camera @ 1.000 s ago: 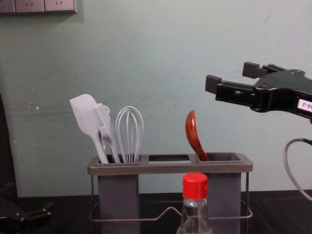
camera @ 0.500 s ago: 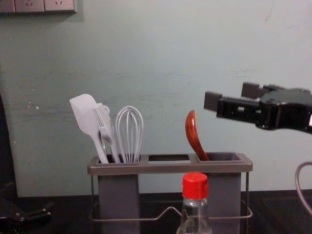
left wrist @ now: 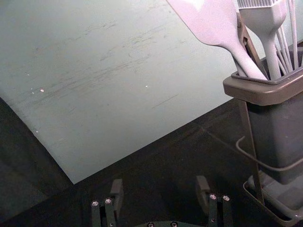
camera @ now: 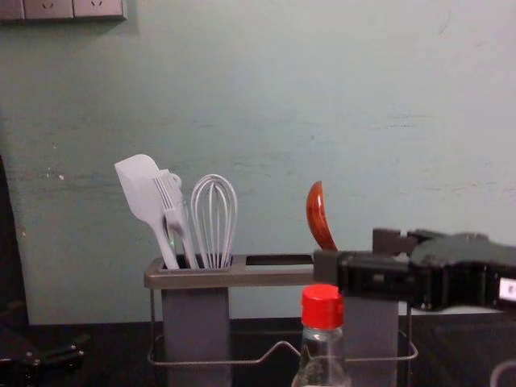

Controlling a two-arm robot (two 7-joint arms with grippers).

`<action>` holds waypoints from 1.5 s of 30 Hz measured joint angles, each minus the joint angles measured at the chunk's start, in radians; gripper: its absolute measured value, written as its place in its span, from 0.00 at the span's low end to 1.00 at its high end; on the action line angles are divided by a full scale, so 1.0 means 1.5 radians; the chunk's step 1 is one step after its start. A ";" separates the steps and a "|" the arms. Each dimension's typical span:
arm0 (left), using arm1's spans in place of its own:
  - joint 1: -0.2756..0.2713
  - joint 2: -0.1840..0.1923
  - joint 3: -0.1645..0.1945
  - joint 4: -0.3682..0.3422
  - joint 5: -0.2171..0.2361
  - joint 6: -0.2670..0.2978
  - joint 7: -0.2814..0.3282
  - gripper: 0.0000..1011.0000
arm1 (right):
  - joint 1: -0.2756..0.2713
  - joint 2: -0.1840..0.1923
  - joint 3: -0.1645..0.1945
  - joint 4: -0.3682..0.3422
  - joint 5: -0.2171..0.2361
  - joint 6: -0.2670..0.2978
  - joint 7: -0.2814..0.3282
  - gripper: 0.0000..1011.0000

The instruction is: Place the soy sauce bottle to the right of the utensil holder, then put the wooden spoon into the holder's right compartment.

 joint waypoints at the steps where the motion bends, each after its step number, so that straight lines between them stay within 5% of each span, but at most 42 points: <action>1: 0.000 0.000 0.000 0.000 0.000 0.000 0.000 0.99 | -0.001 0.001 -0.002 0.001 0.000 0.000 0.000 0.99; 28: 0.000 0.000 0.000 0.000 0.000 0.000 0.000 0.99 | 0.008 -0.023 -0.037 0.071 -0.048 -0.090 -0.007 0.99; 45: 0.000 0.000 0.000 0.000 0.000 0.000 0.000 0.99 | 0.020 -0.052 -0.041 0.106 -0.063 -0.095 -0.008 0.99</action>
